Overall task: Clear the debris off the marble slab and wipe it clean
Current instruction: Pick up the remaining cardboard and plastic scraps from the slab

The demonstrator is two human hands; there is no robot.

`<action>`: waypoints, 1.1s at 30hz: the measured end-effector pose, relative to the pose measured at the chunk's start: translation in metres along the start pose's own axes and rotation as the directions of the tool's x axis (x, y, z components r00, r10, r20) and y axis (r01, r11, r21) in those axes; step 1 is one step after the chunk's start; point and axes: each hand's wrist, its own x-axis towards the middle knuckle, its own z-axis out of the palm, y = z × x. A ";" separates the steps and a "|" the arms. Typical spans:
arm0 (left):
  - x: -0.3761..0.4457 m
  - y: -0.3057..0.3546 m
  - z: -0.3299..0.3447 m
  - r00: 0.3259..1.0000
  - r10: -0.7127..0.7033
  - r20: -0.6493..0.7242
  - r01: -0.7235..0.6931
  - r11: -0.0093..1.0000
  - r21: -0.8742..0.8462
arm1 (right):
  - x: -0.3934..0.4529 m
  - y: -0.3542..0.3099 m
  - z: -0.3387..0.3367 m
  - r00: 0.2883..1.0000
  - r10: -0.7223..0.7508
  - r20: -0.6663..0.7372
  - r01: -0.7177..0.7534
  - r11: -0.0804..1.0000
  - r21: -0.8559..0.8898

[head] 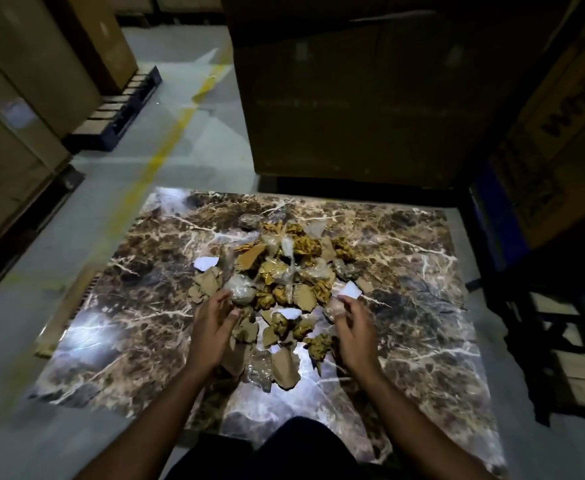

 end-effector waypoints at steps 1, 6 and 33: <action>0.000 -0.007 0.002 1.000 0.012 -0.006 -0.012 0.996 0.084 | -0.006 0.010 0.005 1.000 0.002 0.014 -0.002 1.000 -0.032; -0.019 -0.029 0.015 0.997 -0.028 -0.066 0.044 0.966 0.256 | -0.024 0.036 0.037 0.995 -0.028 0.093 0.050 0.969 -0.241; -0.027 -0.068 0.018 0.980 0.143 0.137 -0.137 0.989 -0.055 | -0.062 0.005 0.152 0.983 -0.138 0.122 0.171 0.927 -0.334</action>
